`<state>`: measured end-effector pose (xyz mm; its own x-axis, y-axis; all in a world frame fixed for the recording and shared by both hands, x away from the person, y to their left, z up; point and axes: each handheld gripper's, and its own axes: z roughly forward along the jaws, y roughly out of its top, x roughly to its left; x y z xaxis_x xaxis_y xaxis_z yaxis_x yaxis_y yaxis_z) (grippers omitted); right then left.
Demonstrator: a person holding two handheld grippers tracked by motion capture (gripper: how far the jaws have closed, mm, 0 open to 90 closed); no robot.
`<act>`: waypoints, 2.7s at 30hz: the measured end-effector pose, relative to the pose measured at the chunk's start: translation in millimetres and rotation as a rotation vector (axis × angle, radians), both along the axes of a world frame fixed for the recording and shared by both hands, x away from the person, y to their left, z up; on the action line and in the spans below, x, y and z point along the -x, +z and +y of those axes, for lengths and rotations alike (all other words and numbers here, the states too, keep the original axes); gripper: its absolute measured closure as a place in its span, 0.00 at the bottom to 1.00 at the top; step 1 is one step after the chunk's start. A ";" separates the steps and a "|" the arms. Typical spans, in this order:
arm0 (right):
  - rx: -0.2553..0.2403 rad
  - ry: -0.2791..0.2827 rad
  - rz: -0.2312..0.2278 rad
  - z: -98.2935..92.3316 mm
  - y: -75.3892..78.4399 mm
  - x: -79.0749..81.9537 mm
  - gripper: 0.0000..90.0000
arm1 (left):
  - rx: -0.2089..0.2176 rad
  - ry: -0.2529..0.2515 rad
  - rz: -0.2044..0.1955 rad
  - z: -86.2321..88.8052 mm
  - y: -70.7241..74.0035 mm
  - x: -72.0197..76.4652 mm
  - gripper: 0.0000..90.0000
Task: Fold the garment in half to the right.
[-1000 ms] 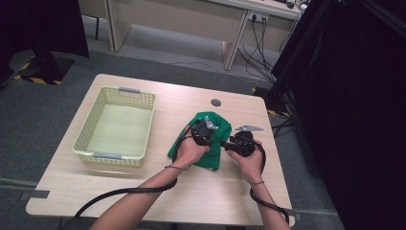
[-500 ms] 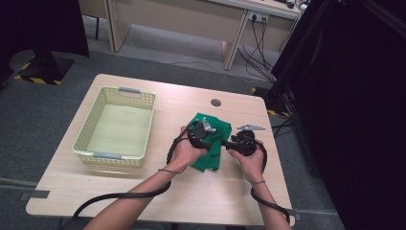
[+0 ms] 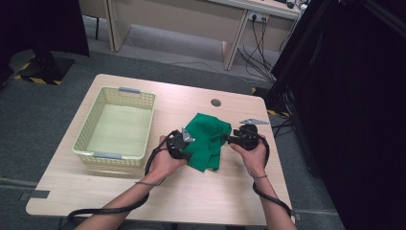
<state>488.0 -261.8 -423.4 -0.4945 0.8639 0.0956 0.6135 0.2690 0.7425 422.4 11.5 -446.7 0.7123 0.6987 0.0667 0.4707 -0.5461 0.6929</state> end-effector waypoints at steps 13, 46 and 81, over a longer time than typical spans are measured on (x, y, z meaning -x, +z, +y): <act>-0.005 0.019 0.006 8.5 2.4 -8.8 0.46 | 0.014 0.099 -0.013 29.4 -11.3 24.4 0.49; -0.031 0.059 0.021 13.7 -3.7 -18.1 0.91 | 0.071 0.136 0.029 32.6 -21.9 11.7 0.89; -0.132 0.039 0.017 -2.3 34.3 -15.7 0.94 | 0.007 0.106 -0.161 41.1 8.7 30.1 0.95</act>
